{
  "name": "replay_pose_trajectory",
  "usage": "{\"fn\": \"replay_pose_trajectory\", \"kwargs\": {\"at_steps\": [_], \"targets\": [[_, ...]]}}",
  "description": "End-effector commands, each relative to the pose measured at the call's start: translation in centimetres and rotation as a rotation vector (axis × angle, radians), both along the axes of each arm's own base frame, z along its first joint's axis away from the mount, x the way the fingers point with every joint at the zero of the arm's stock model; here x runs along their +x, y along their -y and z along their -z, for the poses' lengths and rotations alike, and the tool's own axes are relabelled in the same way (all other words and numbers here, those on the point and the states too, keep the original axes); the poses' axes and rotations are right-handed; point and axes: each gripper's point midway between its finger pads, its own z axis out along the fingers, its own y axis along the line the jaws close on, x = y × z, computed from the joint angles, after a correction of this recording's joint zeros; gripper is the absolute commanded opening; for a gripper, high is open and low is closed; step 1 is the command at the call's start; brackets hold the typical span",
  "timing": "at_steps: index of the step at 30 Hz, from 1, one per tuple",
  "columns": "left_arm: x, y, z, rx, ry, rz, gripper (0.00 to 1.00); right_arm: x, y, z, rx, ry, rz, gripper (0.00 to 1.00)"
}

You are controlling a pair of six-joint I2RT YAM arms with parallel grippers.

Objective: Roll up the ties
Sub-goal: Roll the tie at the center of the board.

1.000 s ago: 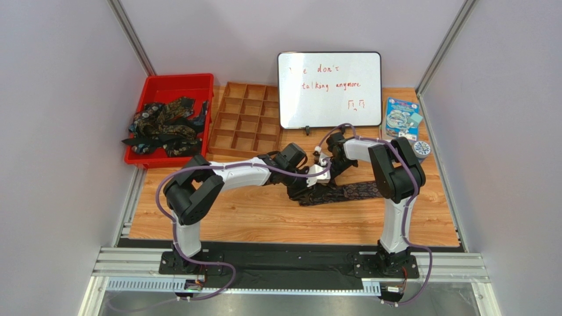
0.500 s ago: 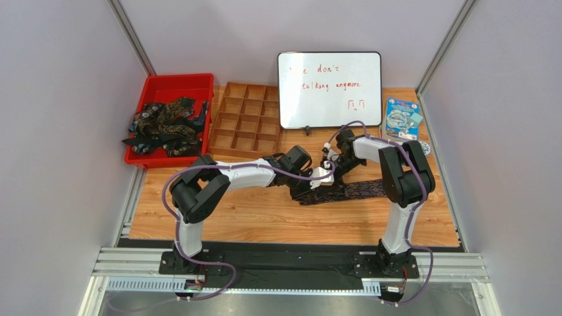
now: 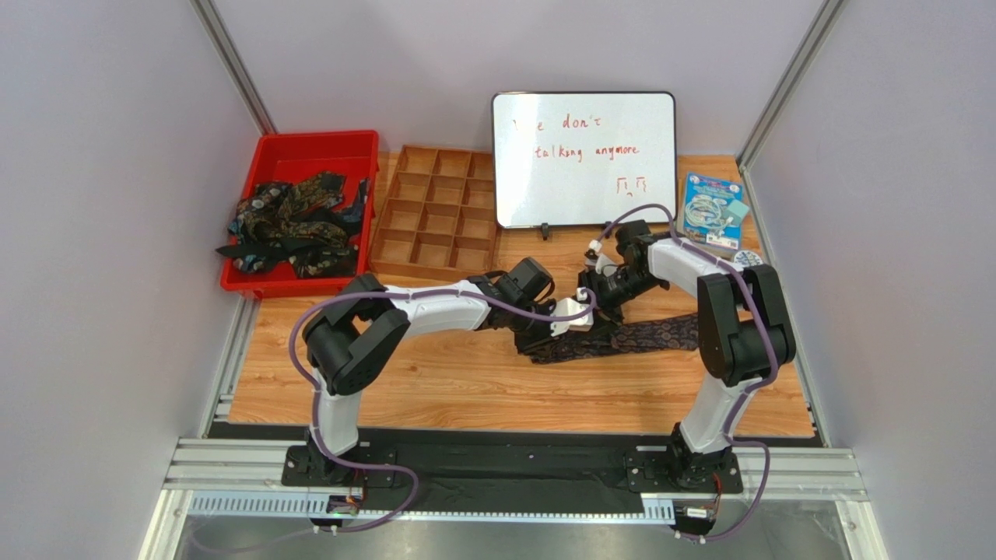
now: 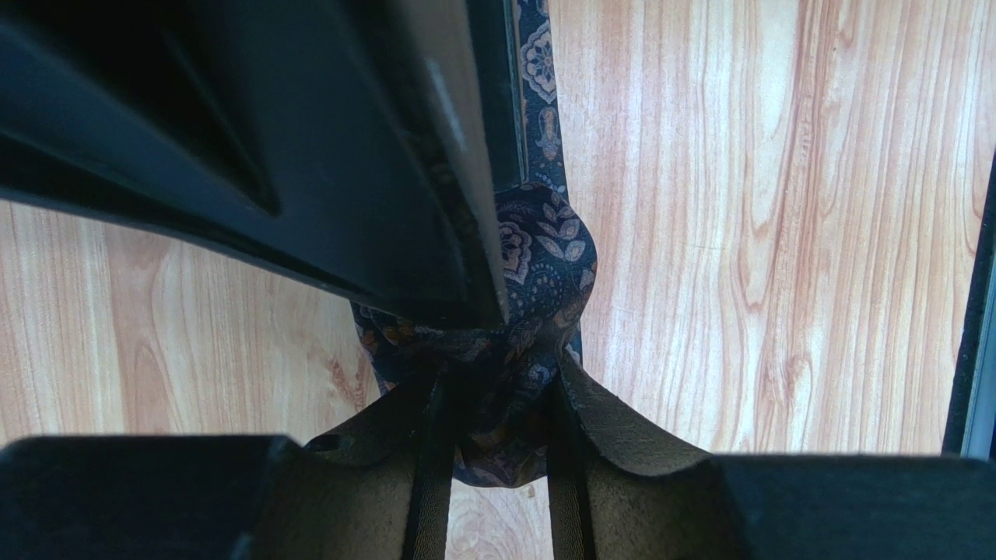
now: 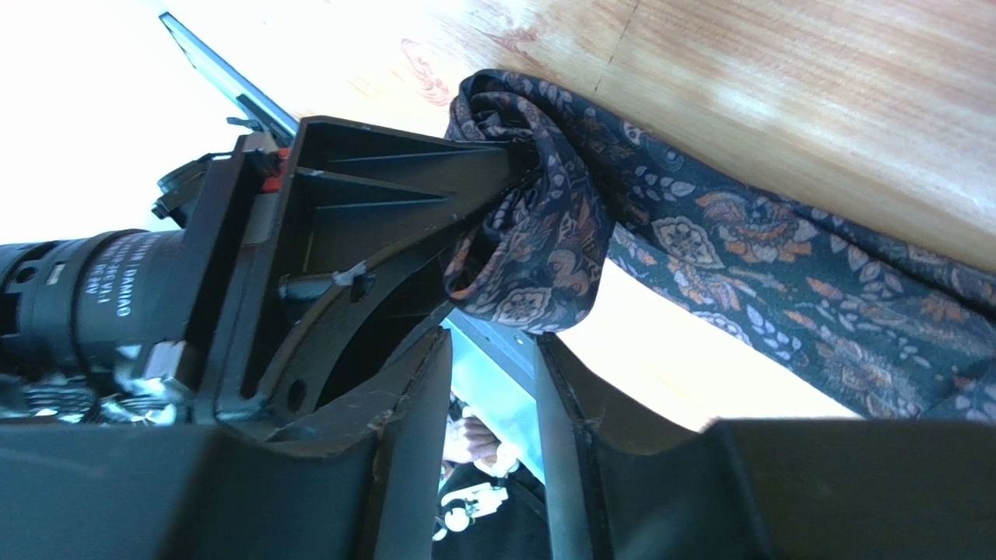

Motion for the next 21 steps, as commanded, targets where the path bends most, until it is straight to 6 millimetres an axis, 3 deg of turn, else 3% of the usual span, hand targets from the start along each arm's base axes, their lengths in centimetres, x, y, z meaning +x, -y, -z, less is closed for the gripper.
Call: {"fn": "replay_pose_trajectory", "kwargs": {"at_steps": [1, 4, 8, 10, 14, 21], "targets": [[-2.3, -3.6, 5.1, 0.193, -0.083, 0.018, 0.24, 0.2, -0.5, 1.5, 0.000, -0.008, -0.003, 0.33], [-2.4, -3.6, 5.1, 0.192, -0.083, 0.021, 0.25, 1.0, -1.4, 1.9, 0.012, 0.003, 0.004, 0.30], [-2.4, -3.5, 5.0, 0.191, -0.083, 0.026, 0.26, 0.8, -2.5, 2.4, 0.009, 0.012, -0.027, 0.34], [-2.4, -3.5, 4.9, 0.186, -0.078, 0.032, 0.26, 0.5, -2.2, 3.6, -0.023, 0.000, -0.037, 0.34], [-2.6, -3.4, 4.4, 0.171, -0.079, 0.042, 0.26, 0.2, -1.2, 6.3, -0.116, -0.051, -0.040, 0.11], [-1.7, -3.4, 0.8, 0.081, -0.025, 0.041, 0.36, -1.0, 1.0, 9.6, -0.280, -0.107, -0.060, 0.06]]}}
